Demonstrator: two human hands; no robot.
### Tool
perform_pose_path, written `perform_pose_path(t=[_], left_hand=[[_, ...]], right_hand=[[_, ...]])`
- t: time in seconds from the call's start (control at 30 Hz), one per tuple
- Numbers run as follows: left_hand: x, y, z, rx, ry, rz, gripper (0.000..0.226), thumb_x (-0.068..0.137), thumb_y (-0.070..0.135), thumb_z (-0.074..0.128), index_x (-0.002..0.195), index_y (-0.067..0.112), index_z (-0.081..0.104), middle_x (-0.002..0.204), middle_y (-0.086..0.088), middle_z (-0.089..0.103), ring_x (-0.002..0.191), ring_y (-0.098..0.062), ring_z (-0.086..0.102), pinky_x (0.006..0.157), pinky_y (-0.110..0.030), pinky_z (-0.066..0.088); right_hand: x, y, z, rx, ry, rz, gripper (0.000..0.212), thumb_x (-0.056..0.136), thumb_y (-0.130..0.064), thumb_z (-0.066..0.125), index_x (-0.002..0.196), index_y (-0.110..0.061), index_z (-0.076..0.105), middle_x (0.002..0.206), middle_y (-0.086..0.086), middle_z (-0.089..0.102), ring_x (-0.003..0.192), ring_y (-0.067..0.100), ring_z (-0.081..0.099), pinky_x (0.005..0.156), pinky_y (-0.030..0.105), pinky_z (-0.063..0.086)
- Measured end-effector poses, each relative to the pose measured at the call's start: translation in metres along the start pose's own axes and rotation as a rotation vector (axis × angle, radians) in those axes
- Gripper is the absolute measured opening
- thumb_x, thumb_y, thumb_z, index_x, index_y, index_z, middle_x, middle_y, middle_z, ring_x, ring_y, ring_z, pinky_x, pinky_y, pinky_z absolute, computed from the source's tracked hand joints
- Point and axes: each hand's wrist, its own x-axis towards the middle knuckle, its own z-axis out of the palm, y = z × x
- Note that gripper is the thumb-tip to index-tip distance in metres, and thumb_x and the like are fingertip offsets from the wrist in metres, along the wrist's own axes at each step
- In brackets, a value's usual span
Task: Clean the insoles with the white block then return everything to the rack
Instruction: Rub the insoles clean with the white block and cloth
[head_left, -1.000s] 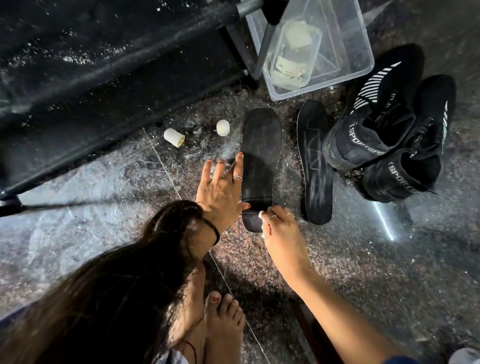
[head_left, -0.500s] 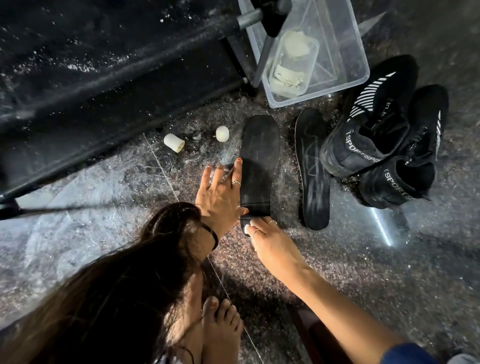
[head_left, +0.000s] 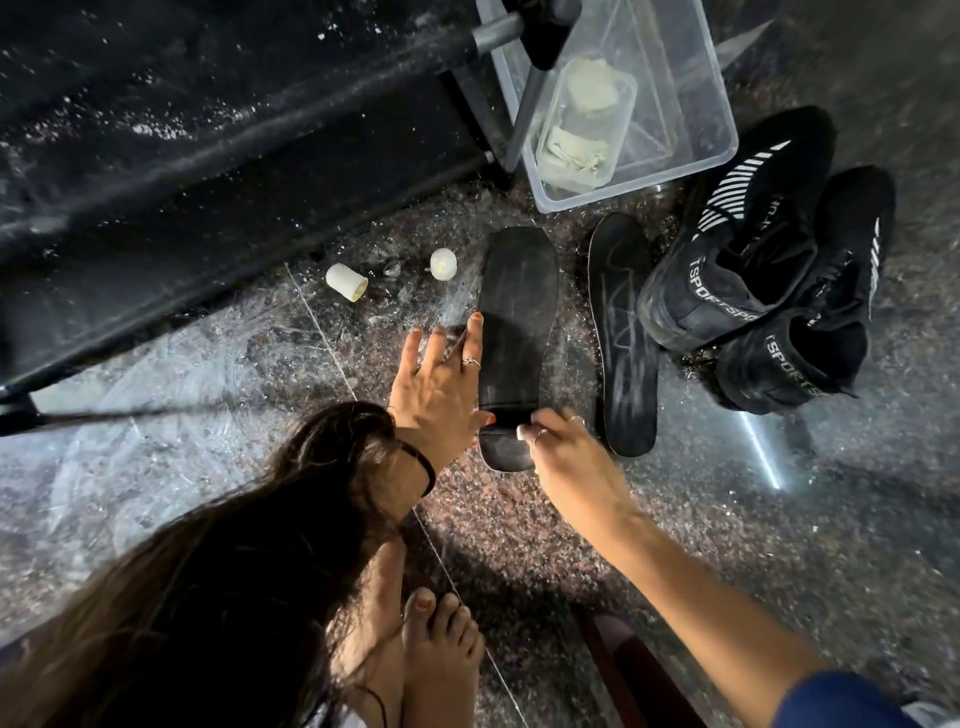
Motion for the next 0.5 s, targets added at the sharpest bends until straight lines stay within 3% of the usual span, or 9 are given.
perform_pose_path(t=[0.13, 0.23, 0.33, 0.5], left_hand=[[-0.001, 0.0, 0.0, 0.014, 0.011, 0.013, 0.1, 0.092, 0.058, 0.04, 0.142, 0.004, -0.028, 0.157, -0.012, 0.013, 0.145, -0.029, 0.0, 0.116, -0.045, -0.006], [-0.002, 0.0, 0.001, 0.001, 0.025, 0.017, 0.1, 0.092, 0.057, 0.042, 0.144, 0.004, -0.025, 0.157, -0.012, 0.014, 0.145, -0.029, 0.001, 0.116, -0.045, -0.005], [-0.003, 0.001, 0.0, -0.02, 0.046, 0.015, 0.1, 0.092, 0.056, 0.044, 0.144, 0.004, -0.023, 0.156, -0.011, 0.018, 0.145, -0.029, 0.002, 0.117, -0.044, -0.004], [0.0, 0.0, 0.004, -0.018, 0.053, 0.01, 0.1, 0.09, 0.059, 0.045, 0.147, 0.006, -0.018, 0.158, -0.008, 0.008, 0.145, -0.027, 0.002, 0.116, -0.045, -0.004]], right_hand=[[0.03, 0.003, -0.009, 0.158, 0.127, 0.14, 0.016, 0.094, -0.002, 0.045, 0.099, -0.009, 0.059, 0.098, -0.002, 0.05, 0.088, 0.015, 0.047, 0.073, 0.039, 0.048], [0.064, 0.011, -0.017, 0.144, 0.222, 0.17, 0.021, 0.089, 0.004, 0.045, 0.097, -0.005, 0.062, 0.1, 0.004, 0.056, 0.089, 0.022, 0.05, 0.071, 0.038, 0.048], [0.097, 0.02, -0.033, 0.109, 0.317, 0.144, 0.019, 0.075, 0.016, 0.053, 0.077, 0.002, 0.066, 0.089, 0.013, 0.06, 0.081, 0.034, 0.058, 0.065, 0.036, 0.052], [0.142, 0.031, -0.063, 0.141, 0.405, 0.238, 0.021, 0.079, 0.014, 0.052, 0.086, 0.003, 0.068, 0.1, 0.017, 0.061, 0.081, 0.034, 0.062, 0.07, 0.042, 0.057]])
